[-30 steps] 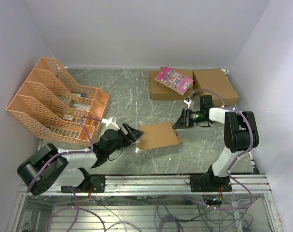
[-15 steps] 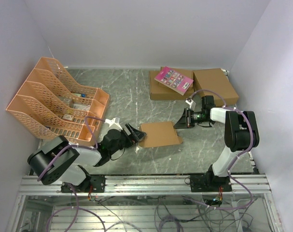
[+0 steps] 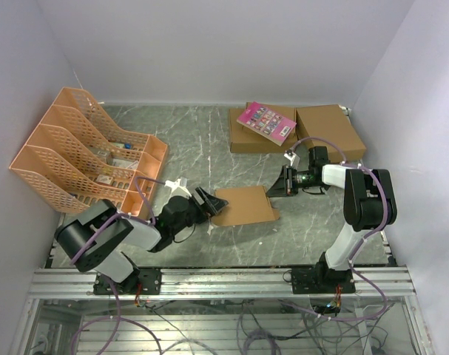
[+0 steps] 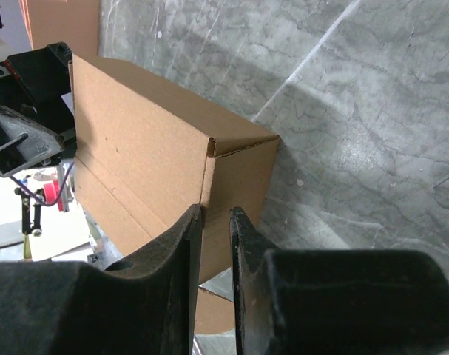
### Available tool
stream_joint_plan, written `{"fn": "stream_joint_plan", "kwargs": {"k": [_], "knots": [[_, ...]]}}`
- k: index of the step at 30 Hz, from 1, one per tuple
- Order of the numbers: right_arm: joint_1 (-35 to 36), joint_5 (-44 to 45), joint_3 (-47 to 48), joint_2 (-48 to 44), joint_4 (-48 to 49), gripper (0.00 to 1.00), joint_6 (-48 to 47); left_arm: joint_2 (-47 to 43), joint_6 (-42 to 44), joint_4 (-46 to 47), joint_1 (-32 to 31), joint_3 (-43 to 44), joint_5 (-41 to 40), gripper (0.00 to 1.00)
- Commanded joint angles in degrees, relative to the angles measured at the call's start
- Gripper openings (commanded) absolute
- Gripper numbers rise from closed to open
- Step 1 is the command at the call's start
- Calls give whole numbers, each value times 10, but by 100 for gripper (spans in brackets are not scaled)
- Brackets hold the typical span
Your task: Fold the paper box
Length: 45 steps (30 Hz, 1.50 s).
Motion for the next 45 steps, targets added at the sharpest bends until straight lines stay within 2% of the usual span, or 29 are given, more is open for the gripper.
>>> {"fn": "stream_joint_plan", "kwargs": {"k": [1,8,16,17,20,21,23,28,31,34,37,40,42,43,44,45], "knots": [[-5,87,-8,26,-11,18,-28,9,-3,42,-4,17,0,88],[-5,85,-7,26,-11,20,-29,51,-18,88,-7,24,8,79],[-5,82,-2,26,-17,24,-38,50,-26,103,-7,25,1,62],[-5,78,1,24,-22,26,-43,46,-26,95,-8,26,-1,59],[-5,67,13,11,-42,40,-66,38,-28,89,-8,25,-3,50],[-5,64,17,4,-48,47,-74,36,-28,89,-7,24,-4,49],[-6,56,24,-17,-57,53,-85,30,-31,87,-8,22,-5,48],[-16,55,47,-86,-87,62,-128,12,-42,77,-8,19,-9,47],[-16,47,55,-150,-108,63,-188,-5,-52,57,-7,24,-11,47],[-17,39,55,-218,-122,67,-287,-24,-66,17,-7,36,-13,48],[-16,24,55,-289,-126,80,-386,-43,-83,-49,-8,57,-15,48],[-10,-45,44,-354,-171,99,-526,-56,-100,-91,-8,74,-20,48],[14,-68,29,-379,-222,100,-644,-61,-119,-121,-8,83,-24,48],[36,-62,19,-391,-227,100,-673,-64,-129,-136,-8,88,-26,48],[72,-38,9,-402,-213,100,-672,-66,-142,-153,-8,95,-27,48],[114,25,-3,-414,-184,100,-650,-67,-160,-173,-8,101,-27,48]]}}
